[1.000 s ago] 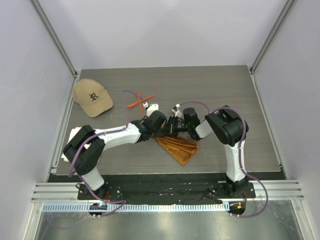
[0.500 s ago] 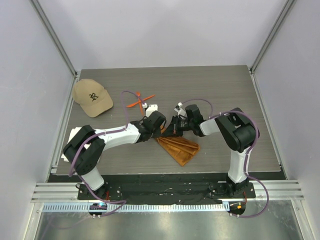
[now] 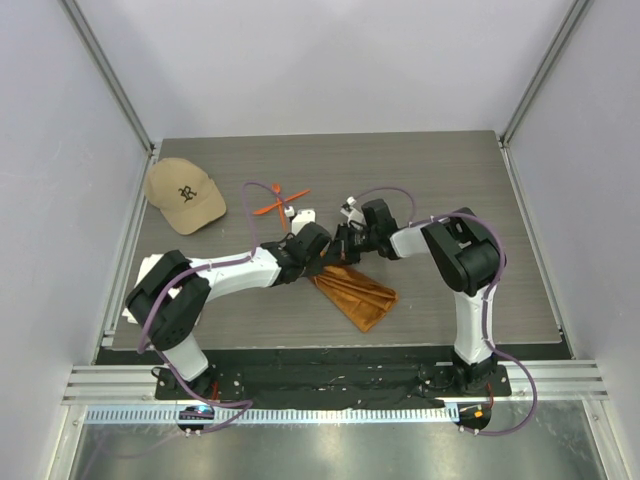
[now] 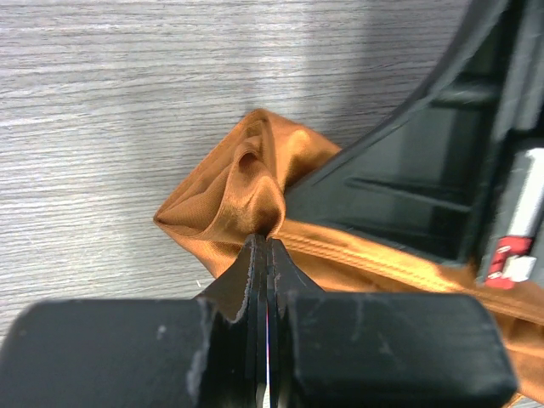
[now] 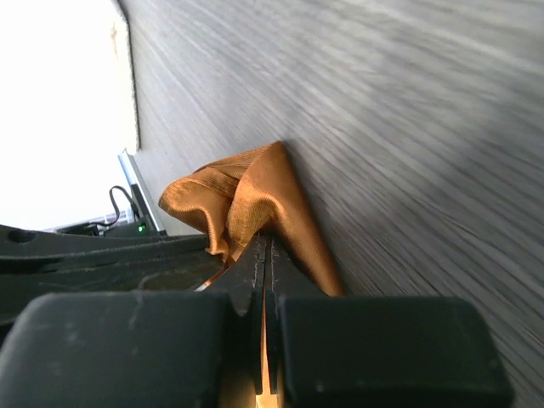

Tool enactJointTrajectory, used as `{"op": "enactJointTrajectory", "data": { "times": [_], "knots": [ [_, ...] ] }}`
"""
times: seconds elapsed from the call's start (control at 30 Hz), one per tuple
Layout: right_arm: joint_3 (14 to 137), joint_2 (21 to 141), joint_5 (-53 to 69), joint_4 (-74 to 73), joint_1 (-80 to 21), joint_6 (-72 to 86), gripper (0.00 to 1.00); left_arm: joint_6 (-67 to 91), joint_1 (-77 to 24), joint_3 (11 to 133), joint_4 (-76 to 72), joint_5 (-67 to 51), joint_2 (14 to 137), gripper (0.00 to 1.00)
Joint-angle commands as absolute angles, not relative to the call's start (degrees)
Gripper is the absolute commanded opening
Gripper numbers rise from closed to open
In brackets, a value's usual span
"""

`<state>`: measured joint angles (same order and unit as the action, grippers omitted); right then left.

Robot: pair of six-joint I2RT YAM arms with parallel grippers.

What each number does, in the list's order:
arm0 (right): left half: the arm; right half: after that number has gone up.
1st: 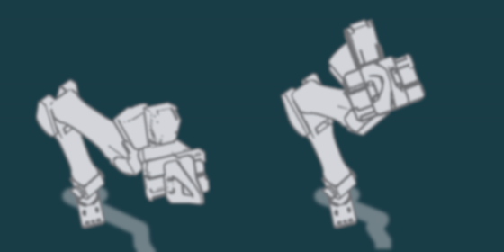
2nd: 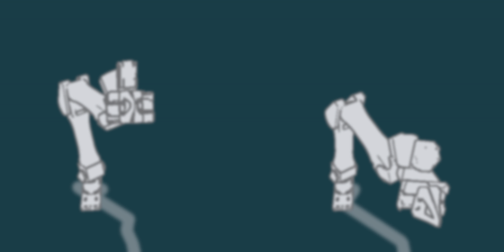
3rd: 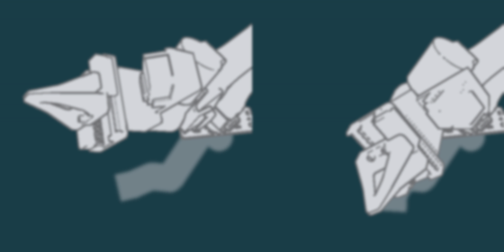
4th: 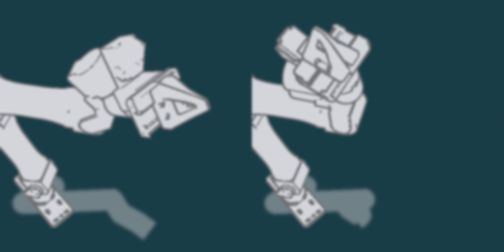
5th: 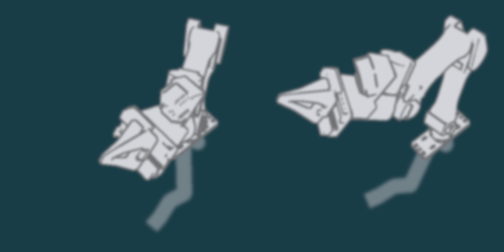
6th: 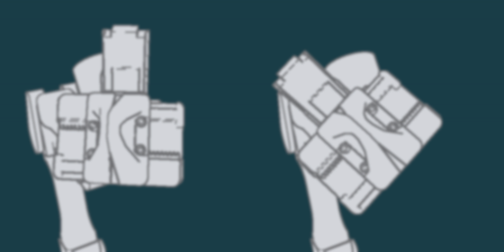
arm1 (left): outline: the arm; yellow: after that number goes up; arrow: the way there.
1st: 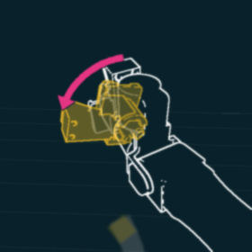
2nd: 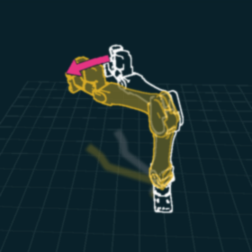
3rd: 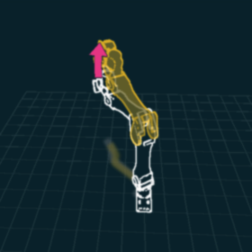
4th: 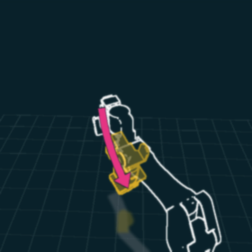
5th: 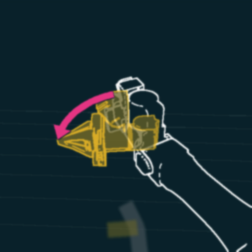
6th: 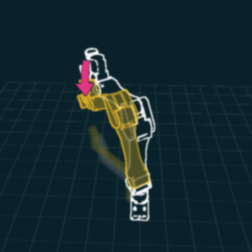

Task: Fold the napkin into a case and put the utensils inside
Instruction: Grasp the top corner of the smaller rectangle folded napkin from the folded napkin.

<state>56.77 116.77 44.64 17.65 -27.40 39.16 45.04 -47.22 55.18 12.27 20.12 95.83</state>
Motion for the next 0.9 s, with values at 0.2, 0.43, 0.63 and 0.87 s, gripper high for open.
{"op": "enactJointTrajectory", "data": {
  "times": [0.2,0.43,0.63,0.87],
  "knots": [
    [56.87,120.93,45.96,29.16,-31.99,48.23,0.01,43.59,-46.85,57.39,9.76,20.92,96.94,0.00],
    [52.83,121.12,45.52,32.96,-30.76,50.36,0.01,43.86,-45.88,57.83,11.34,22.23,98.62,0.02],
    [53.70,116.63,44.91,25.59,-29.36,45.62,0.01,44.38,-45.79,55.37,11.77,22.76,93.26,0.42],
    [53.96,117.68,45.26,26.01,-29.27,45.44,0.01,43.94,-45.44,55.63,13.36,20.84,88.26,0.46]
  ]
}}
